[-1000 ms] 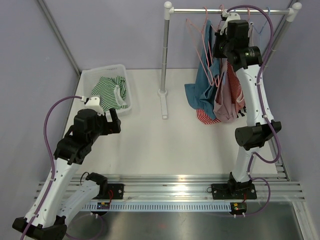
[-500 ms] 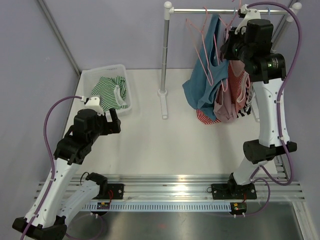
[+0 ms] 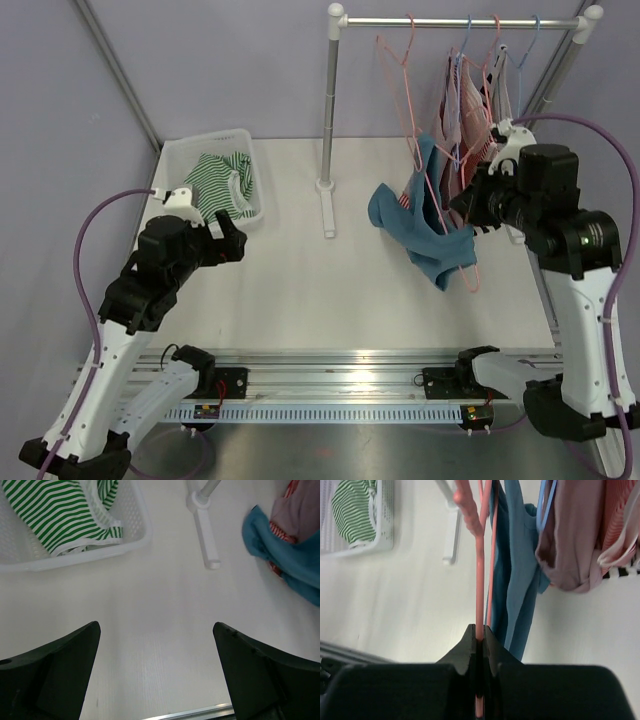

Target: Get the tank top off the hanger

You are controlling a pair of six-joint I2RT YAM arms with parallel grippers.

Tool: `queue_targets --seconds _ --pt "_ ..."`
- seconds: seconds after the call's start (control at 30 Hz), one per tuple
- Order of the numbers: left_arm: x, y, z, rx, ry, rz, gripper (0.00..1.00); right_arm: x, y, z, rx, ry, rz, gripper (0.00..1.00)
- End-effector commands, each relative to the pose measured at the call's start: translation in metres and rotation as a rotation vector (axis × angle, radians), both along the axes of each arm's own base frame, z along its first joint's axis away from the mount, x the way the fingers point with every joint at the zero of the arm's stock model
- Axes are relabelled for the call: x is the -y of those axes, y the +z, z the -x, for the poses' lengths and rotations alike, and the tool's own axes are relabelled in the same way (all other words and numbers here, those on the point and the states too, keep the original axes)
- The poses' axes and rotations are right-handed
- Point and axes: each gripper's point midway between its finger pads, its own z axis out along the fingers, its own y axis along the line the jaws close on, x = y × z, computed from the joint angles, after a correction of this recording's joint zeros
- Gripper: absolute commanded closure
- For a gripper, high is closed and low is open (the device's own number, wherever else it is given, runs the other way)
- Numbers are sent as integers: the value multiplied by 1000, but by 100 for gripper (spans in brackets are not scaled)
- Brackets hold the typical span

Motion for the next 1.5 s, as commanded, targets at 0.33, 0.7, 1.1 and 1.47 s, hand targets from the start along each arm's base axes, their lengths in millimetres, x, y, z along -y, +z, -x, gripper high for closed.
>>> queue_targets --seconds 0.33,0.7,1.1,1.47 --pt "111 79 -1 181 -248 208 1 -58 -61 106 -167 412 -238 100" --pt "167 110 14 368 -458 87 1 -126 -15 105 -128 746 -458 100" --pt "161 97 -12 344 -333 -77 20 -158 15 104 -36 844 -435 100" --pt "146 79 -30 312 -199 -158 60 -152 4 105 -15 848 -379 100"
